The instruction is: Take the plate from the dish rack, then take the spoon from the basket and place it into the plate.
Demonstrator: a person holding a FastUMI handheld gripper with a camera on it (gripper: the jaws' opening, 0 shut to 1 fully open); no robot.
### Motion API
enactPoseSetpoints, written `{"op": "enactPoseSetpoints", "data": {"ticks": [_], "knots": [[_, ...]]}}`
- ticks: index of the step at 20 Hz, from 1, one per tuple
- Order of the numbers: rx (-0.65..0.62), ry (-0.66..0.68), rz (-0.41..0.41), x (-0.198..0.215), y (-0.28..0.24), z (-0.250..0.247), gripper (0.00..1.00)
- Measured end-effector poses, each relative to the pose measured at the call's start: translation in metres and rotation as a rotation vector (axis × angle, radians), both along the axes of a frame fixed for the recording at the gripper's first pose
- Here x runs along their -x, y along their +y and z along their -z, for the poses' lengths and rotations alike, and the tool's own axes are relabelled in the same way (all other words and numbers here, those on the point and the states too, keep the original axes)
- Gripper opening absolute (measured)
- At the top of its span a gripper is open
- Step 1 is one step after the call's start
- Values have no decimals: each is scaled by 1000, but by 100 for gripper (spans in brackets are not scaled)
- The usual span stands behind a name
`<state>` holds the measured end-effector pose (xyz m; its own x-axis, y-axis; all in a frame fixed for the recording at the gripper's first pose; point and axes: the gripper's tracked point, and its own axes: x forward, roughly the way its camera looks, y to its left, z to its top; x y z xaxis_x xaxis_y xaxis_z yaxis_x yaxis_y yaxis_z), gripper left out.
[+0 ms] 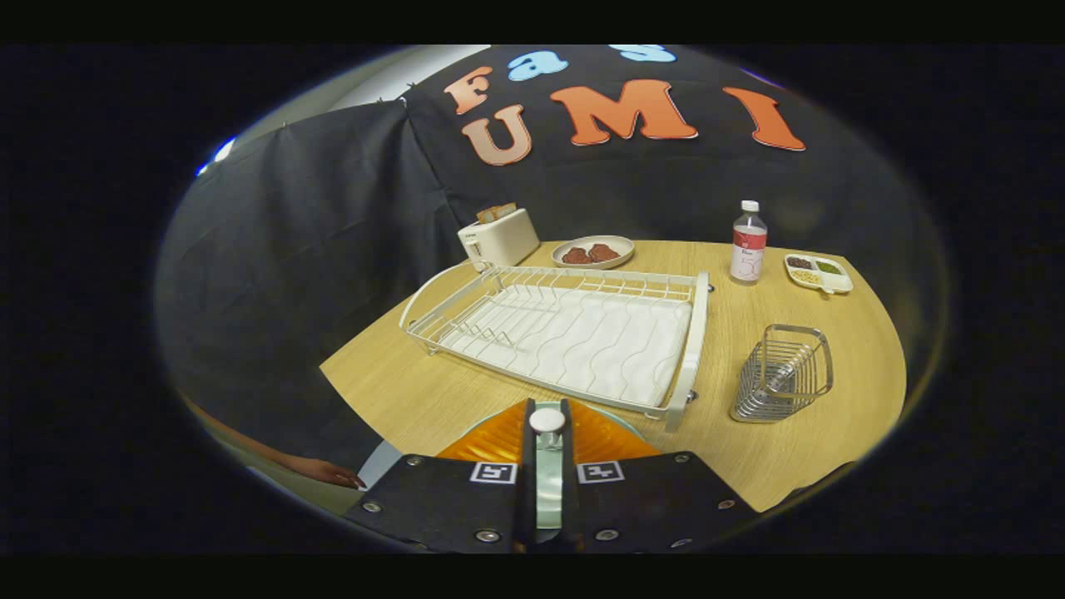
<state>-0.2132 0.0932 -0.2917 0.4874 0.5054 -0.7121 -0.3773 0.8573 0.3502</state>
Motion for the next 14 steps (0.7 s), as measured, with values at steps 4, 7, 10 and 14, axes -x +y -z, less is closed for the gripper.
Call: {"op": "enactPoseSetpoints", "data": {"ticks": [4,7,10,14], "knots": [[-8,26,14,11,-10,2,12],[-26,55,38,19,-20,6,12],[-70,108,105,24,-31,12,12],[-105,154,155,35,-39,18,12]]}}
